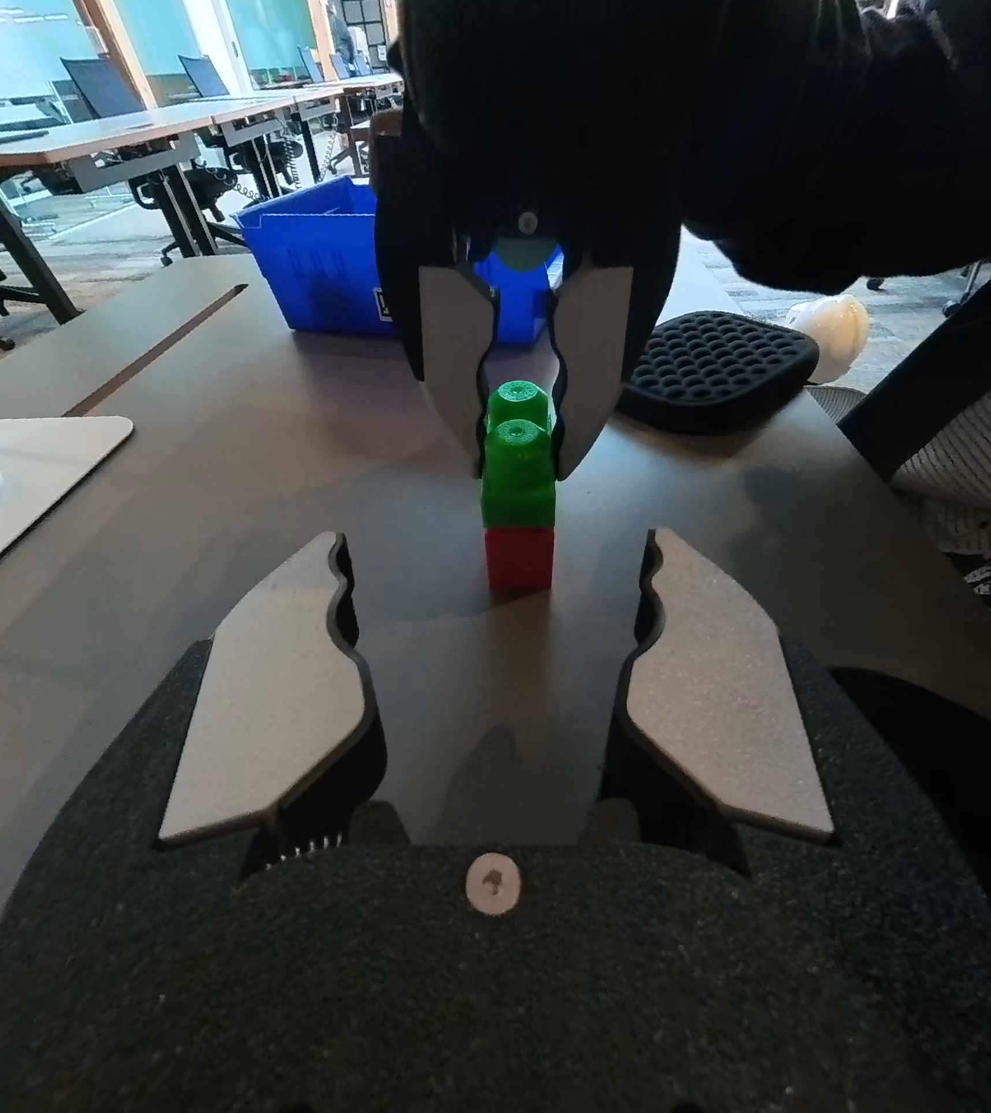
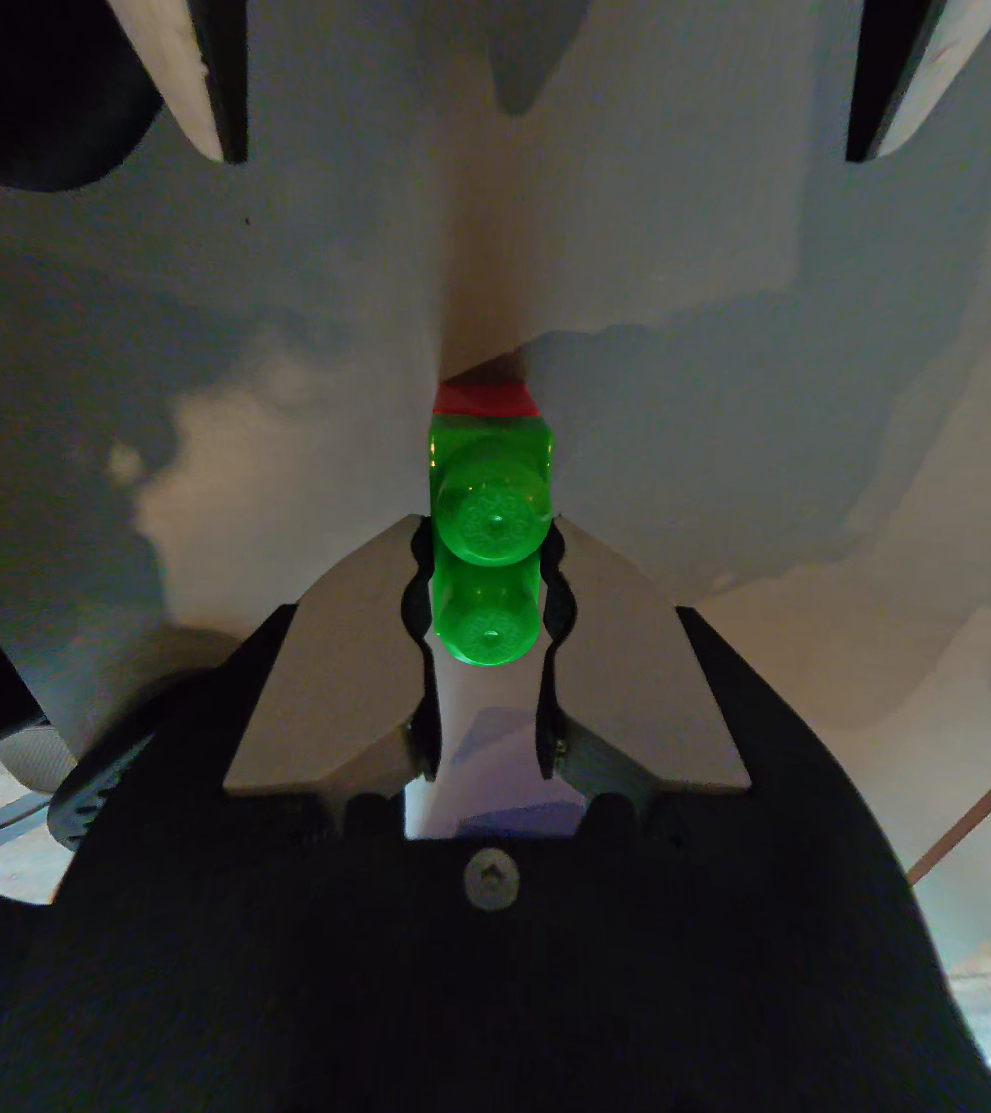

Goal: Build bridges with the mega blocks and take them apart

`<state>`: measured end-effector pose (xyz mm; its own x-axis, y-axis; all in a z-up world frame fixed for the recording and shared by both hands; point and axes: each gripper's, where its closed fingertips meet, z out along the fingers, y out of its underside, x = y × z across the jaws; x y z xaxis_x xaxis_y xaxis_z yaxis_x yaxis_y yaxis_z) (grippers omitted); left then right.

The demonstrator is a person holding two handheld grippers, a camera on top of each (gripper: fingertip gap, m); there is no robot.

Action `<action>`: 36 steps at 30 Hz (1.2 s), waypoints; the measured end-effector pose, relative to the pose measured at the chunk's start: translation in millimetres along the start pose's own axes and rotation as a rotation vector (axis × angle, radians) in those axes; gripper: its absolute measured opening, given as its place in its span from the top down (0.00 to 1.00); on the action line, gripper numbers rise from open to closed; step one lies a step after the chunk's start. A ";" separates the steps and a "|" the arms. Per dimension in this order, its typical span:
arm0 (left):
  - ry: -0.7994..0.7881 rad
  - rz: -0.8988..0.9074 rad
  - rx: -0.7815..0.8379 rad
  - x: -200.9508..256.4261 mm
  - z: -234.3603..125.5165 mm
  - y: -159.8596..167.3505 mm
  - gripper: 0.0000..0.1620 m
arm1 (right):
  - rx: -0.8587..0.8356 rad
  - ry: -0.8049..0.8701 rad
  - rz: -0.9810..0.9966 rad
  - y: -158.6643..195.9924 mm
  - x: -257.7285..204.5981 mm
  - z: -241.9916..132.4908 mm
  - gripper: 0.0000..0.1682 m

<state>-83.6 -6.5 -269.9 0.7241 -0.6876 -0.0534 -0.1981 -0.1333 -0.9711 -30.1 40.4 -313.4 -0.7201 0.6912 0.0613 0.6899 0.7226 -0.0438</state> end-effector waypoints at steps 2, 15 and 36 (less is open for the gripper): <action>0.007 -0.006 0.003 1.1 0.6 -0.1 0.44 | 0.001 0.000 0.008 0.1 -0.1 0.9 0.80; 0.031 -0.006 -0.017 4.8 2.6 2.2 0.43 | -0.059 0.014 0.012 1.2 0.0 5.7 0.80; 0.027 0.014 0.024 6.6 -3.9 -8.4 0.43 | -0.105 0.014 -0.014 1.5 0.9 7.2 0.79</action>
<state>-79.7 -12.7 -261.2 0.7034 -0.7081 -0.0614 -0.1925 -0.1066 -0.9755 -30.3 42.2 -320.5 -0.7293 0.6801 0.0750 0.6841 0.7268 0.0616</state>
